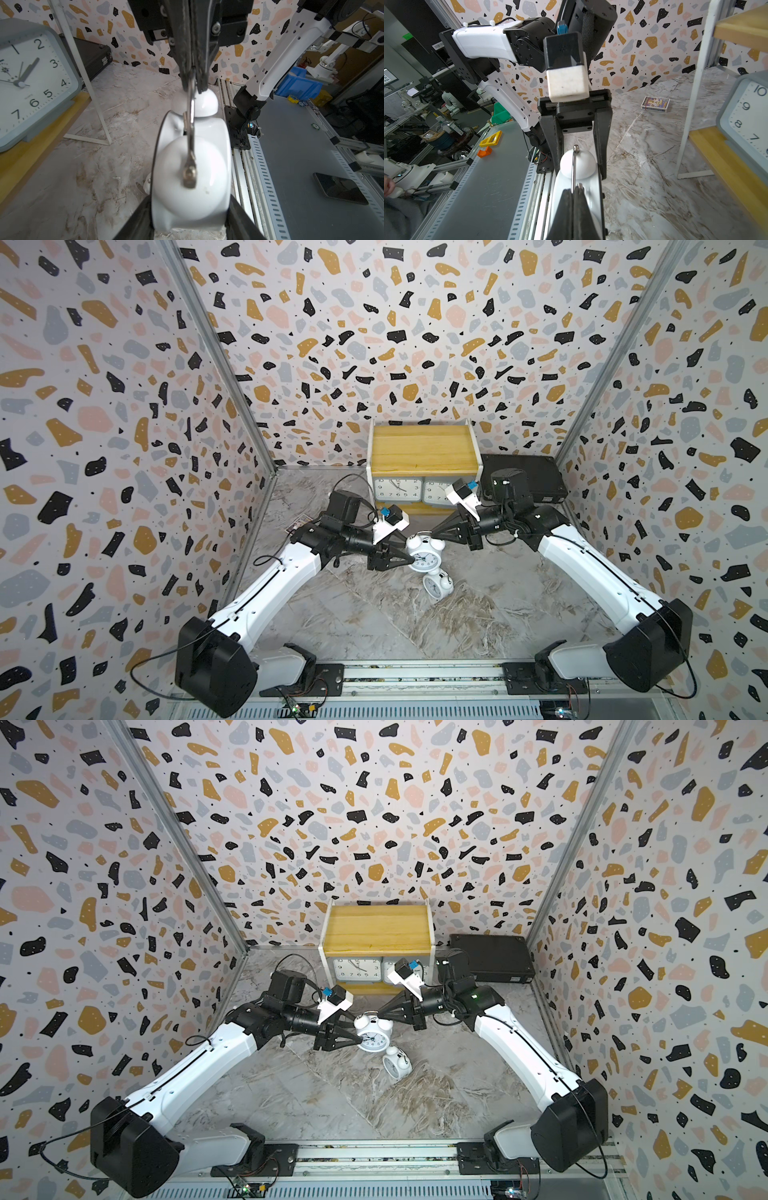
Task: Place the alarm clocks on the shelf by style
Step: Pick up the alarm from the center of the board.
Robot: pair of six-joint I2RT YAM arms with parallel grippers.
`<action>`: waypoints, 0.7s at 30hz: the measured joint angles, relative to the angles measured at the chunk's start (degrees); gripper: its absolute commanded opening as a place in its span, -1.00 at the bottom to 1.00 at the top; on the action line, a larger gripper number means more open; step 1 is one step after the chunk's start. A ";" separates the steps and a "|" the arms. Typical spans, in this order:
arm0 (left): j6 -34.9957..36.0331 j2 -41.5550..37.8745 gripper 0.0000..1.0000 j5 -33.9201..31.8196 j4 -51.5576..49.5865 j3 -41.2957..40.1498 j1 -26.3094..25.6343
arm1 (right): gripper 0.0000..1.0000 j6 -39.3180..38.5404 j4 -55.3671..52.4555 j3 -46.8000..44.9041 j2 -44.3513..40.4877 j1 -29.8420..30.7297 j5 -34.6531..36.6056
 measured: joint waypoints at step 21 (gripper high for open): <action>-2.95 0.76 -0.63 -2.80 -7.48 9.97 0.59 | 0.22 3.28 7.32 -4.37 -7.37 -1.86 12.00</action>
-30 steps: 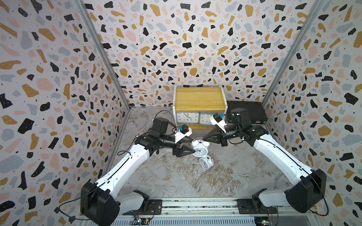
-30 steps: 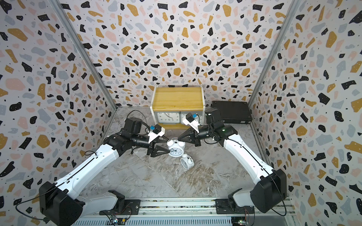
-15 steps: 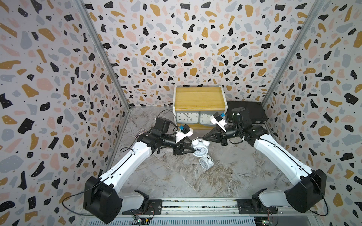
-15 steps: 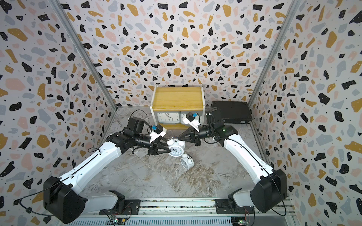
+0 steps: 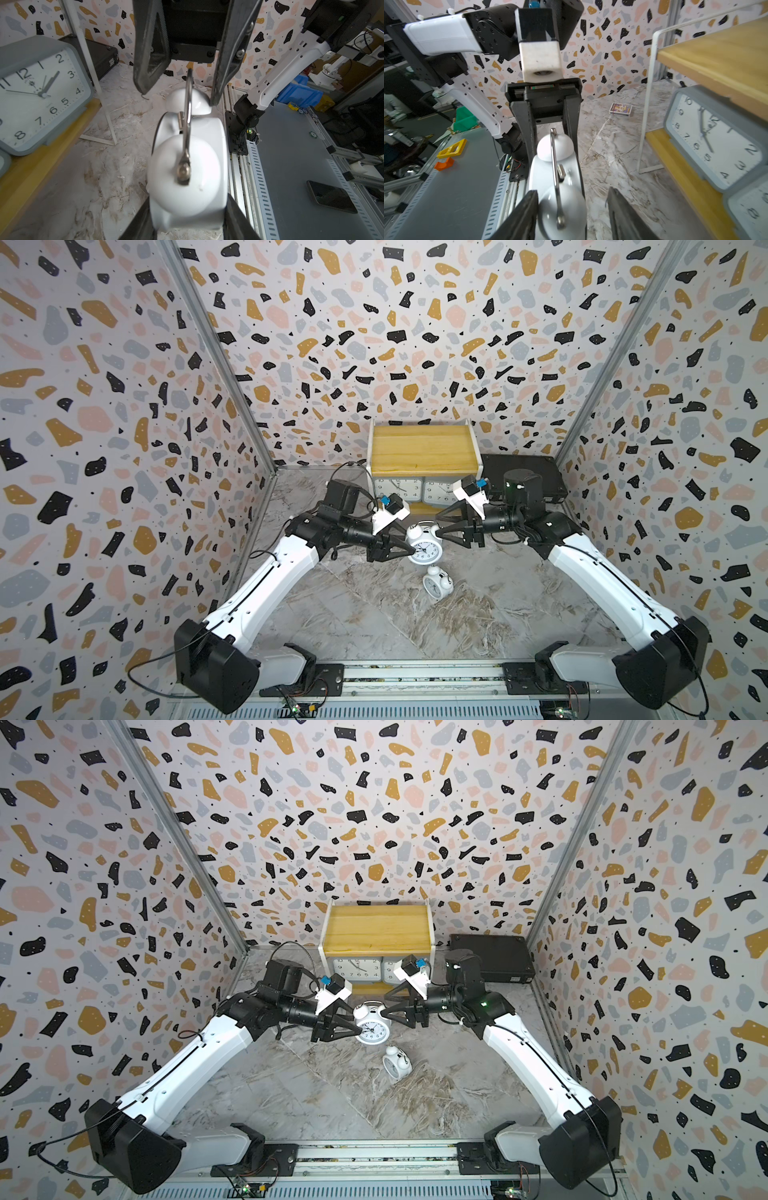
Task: Place the alarm clocks on the shelf by style
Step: Pick up the alarm from the center of the board, then place the alarm on the shelf.
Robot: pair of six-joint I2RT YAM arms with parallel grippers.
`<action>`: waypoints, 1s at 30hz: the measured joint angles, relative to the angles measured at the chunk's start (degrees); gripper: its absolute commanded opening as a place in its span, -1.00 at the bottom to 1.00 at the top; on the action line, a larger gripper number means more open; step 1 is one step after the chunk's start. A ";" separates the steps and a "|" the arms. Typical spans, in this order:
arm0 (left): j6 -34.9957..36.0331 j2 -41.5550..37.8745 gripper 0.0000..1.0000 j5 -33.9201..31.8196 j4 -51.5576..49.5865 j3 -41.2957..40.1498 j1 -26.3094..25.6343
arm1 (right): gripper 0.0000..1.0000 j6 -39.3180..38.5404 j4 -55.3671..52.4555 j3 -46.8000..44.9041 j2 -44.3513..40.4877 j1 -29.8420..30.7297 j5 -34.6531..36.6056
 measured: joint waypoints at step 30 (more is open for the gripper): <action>-16.83 11.89 -0.61 -12.70 -0.90 29.70 6.36 | 0.31 11.08 12.59 -9.42 -2.86 -8.02 43.58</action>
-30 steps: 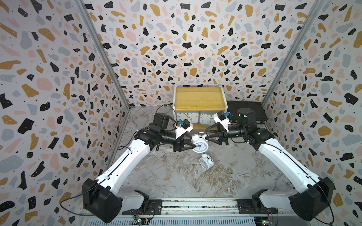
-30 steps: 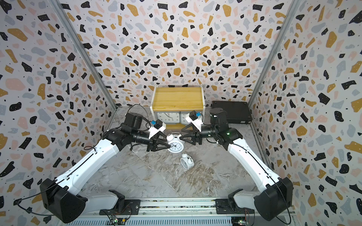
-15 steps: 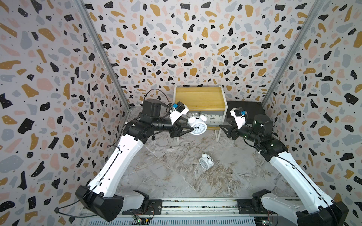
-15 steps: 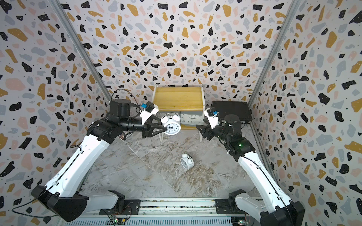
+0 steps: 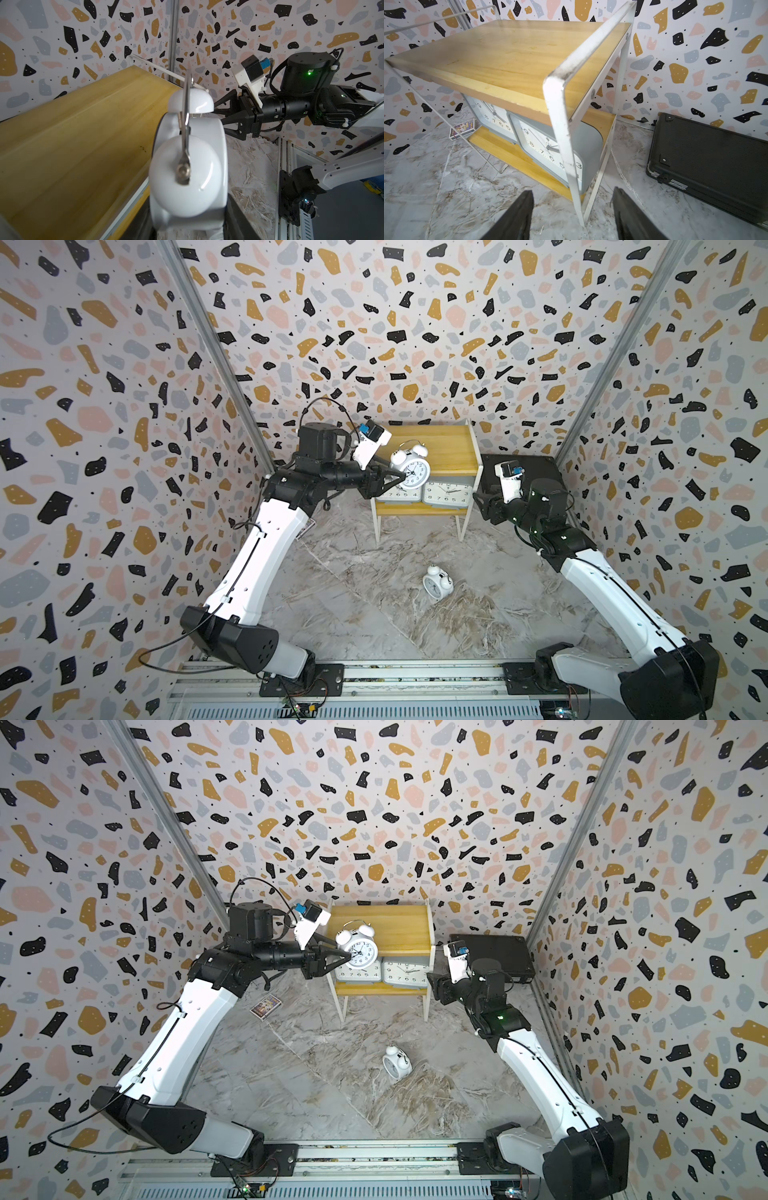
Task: Place the alarm clocks on the shelf by style
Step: Place the alarm on the shelf.
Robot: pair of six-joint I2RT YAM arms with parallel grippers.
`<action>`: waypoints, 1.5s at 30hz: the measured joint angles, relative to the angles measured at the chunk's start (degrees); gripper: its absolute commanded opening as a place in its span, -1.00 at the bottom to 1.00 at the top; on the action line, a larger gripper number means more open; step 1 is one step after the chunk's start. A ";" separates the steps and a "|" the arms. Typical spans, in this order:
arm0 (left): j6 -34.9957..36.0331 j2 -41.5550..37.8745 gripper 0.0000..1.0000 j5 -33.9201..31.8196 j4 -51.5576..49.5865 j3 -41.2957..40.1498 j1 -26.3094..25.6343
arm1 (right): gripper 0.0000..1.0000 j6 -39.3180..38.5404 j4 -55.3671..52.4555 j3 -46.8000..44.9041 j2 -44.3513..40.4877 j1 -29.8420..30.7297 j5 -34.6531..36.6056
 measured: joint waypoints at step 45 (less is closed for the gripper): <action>3.48 14.97 -0.55 3.34 2.10 11.93 5.88 | -0.51 -0.66 8.17 0.48 8.15 0.00 -1.97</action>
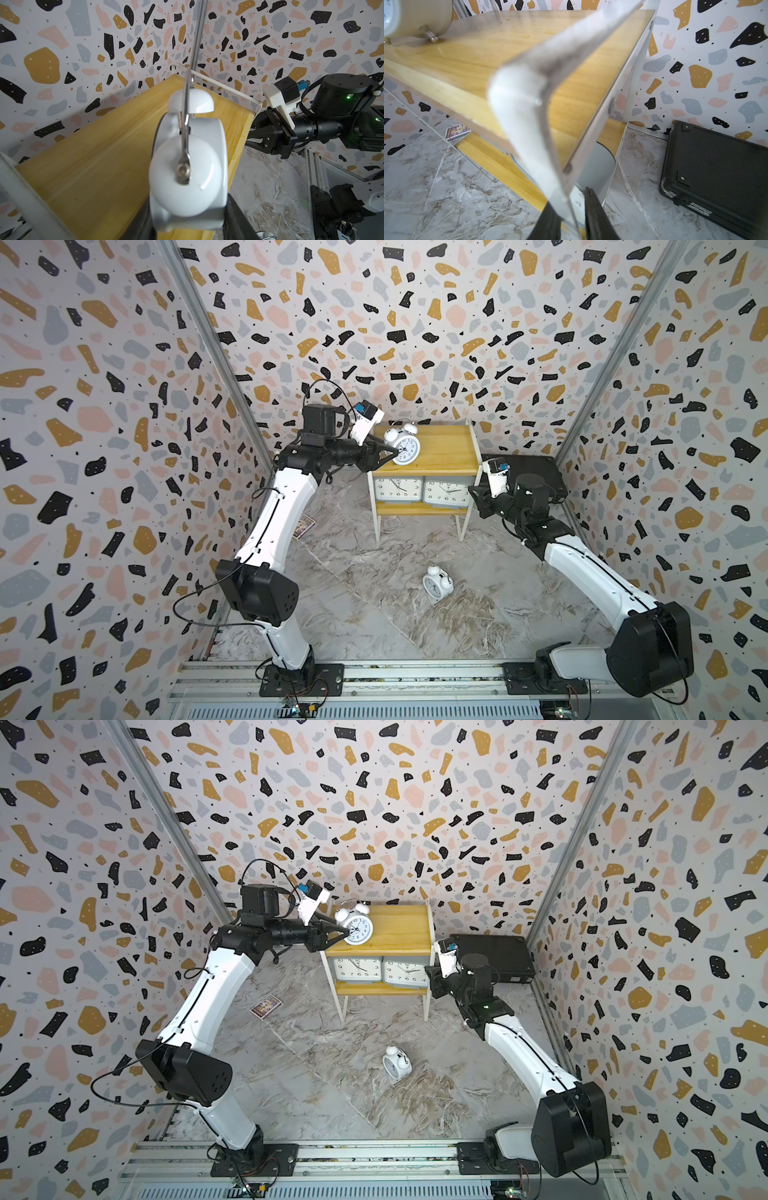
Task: Place the alarm clocks on the shelf by style
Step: Place the alarm on the shelf.
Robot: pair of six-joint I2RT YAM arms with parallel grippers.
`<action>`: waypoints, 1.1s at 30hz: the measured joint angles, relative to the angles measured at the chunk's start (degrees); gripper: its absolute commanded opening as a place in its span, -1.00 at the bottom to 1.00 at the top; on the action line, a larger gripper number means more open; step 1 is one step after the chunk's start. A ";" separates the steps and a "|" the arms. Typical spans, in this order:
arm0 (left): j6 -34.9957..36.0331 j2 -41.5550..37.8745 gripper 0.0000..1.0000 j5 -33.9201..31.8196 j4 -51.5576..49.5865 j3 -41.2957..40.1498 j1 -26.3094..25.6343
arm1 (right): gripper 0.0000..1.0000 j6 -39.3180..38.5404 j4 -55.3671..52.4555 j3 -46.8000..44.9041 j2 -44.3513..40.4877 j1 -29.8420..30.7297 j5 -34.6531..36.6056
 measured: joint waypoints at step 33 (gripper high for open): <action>1.84 -1.44 0.42 -1.09 3.98 -2.58 0.98 | -0.48 0.02 0.00 0.00 0.02 0.00 -0.79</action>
